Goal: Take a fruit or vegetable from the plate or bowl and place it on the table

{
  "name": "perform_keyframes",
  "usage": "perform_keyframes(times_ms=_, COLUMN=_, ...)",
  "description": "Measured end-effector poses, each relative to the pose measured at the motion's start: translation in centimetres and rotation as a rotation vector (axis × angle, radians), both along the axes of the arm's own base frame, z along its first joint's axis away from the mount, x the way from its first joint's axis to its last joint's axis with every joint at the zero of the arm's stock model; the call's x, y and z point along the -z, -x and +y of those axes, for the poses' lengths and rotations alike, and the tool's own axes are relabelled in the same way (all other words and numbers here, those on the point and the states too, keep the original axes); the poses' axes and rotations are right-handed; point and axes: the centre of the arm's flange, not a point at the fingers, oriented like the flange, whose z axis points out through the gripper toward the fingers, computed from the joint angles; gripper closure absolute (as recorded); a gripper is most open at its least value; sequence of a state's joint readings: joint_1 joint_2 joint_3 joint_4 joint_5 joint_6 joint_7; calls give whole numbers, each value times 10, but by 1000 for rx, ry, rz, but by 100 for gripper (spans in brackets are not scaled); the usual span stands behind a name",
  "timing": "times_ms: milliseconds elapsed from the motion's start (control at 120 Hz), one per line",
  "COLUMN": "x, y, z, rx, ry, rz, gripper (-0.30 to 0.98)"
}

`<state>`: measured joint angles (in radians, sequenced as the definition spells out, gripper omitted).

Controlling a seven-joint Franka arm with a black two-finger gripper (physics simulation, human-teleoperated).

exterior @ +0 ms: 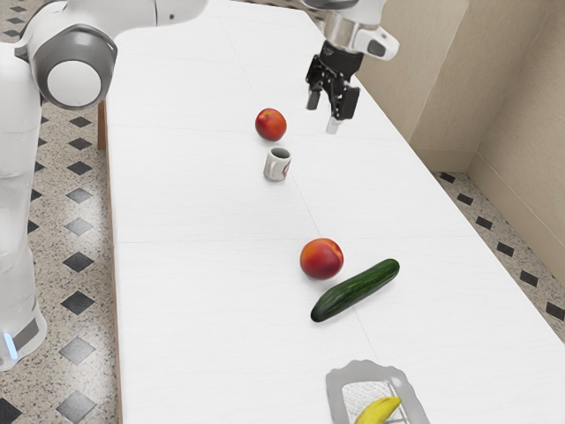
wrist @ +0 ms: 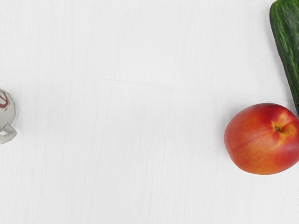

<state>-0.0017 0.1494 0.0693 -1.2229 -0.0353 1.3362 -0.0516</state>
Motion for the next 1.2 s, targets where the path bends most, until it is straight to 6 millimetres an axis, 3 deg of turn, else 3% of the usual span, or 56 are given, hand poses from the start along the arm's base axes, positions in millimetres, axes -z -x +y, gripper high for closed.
perform_keyframes(times_ms=225, x=-5, y=-5, z=1, rx=-11, ry=-3, rz=-51, gripper=0)
perform_keyframes(times_ms=292, x=-7, y=-7, z=-11, rx=7, ry=1, rz=-62, gripper=0)
perform_keyframes(times_ms=358, x=-8, y=-7, z=-58, rx=90, ry=10, rz=-70, gripper=0)
perform_keyframes(times_ms=442, x=-3, y=1, z=-154, rx=262, ry=31, rz=-66, gripper=0)
perform_keyframes(times_ms=517, x=7, y=21, z=-241, rx=418, ry=50, rz=-49, gripper=0)
perform_keyframes(times_ms=592, x=22, y=33, z=-292, rx=506, ry=57, rz=-22, gripper=0)
perform_keyframes(times_ms=675, x=44, y=36, z=-324, rx=557, ry=62, rz=16, gripper=0)
perform_keyframes(times_ms=808, x=57, y=41, z=-361, rx=613, ry=74, rz=21, gripper=0)
perform_keyframes(times_ms=975, x=93, y=41, z=-416, rx=681, ry=73, rz=20, gripper=0)
perform_keyframes(times_ms=1200, x=124, y=47, z=-461, rx=713, ry=23, rz=-40, gripper=0)
